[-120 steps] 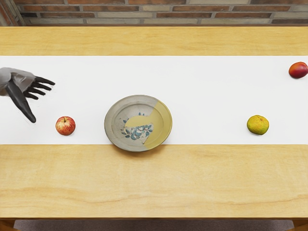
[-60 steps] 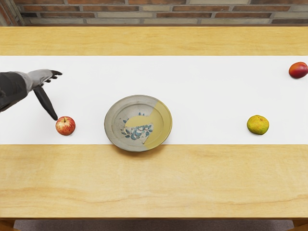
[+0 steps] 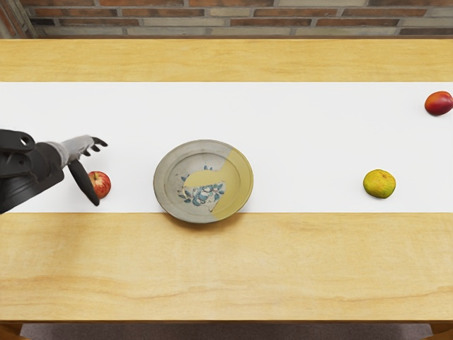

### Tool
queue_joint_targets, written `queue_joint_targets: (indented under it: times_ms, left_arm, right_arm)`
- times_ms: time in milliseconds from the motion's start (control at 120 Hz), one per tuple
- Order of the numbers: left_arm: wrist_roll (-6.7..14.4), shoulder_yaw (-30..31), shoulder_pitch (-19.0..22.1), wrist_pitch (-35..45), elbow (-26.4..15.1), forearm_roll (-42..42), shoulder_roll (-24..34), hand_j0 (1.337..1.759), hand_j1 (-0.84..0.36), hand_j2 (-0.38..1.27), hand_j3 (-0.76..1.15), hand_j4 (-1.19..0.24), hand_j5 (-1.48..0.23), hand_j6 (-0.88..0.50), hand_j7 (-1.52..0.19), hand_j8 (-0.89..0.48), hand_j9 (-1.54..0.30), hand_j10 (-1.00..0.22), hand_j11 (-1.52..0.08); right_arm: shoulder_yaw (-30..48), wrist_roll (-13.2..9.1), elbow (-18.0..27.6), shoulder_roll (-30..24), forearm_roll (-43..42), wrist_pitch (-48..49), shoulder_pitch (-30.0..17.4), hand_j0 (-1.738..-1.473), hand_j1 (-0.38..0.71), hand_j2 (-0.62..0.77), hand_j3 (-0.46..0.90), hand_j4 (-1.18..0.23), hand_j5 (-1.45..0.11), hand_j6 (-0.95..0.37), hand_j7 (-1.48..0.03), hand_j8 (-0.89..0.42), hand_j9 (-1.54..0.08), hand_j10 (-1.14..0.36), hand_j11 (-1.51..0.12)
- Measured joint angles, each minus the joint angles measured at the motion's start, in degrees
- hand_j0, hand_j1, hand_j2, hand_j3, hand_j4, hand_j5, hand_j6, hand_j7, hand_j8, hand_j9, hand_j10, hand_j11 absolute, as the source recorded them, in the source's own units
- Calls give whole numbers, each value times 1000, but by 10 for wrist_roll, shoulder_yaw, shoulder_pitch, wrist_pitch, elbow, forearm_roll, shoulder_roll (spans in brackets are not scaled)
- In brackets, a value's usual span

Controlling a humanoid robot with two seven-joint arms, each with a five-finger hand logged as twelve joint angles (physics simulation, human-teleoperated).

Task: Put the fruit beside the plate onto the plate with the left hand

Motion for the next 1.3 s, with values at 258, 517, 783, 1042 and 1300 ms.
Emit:
queue_joint_targets:
  times_ms: [258,517,783,1042,1300]
  left_arm:
    - [1,10,-2,61,-10,0,-10,1658,95,43,0,-213,-276,-214,-276,-214,-276,-214,-275]
    - [4,18,-1,69,-39,-2,-12,1658,37,53,0,-262,-340,-262,-339,-262,-339,-262,-339]
    - [4,36,-2,104,-42,-1,-12,1658,-87,84,0,-378,-497,-378,-497,-378,-497,-378,-497]
    - [9,40,-3,107,-42,1,-24,1657,-199,120,0,-472,-620,-473,-620,-473,-620,-473,-620]
    - [13,43,-9,96,-42,2,-32,1657,-254,194,0,-548,-716,-485,-719,-501,-721,-546,-721]
  right_arm:
    - [0,0,0,0,0,0,0,-1658,-349,0,0,0,0,0,0,0,0,0,0]
    - [0,0,0,0,0,0,0,-1658,-349,0,0,0,0,0,0,0,0,0,0]
    - [0,0,0,0,0,0,0,-1658,-349,0,0,0,0,0,0,0,0,0,0]
    - [0,0,0,0,0,0,0,-1658,-349,0,0,0,0,0,0,0,0,0,0]
    - [0,0,0,0,0,0,0,-1658,-349,0,0,0,0,0,0,0,0,0,0]
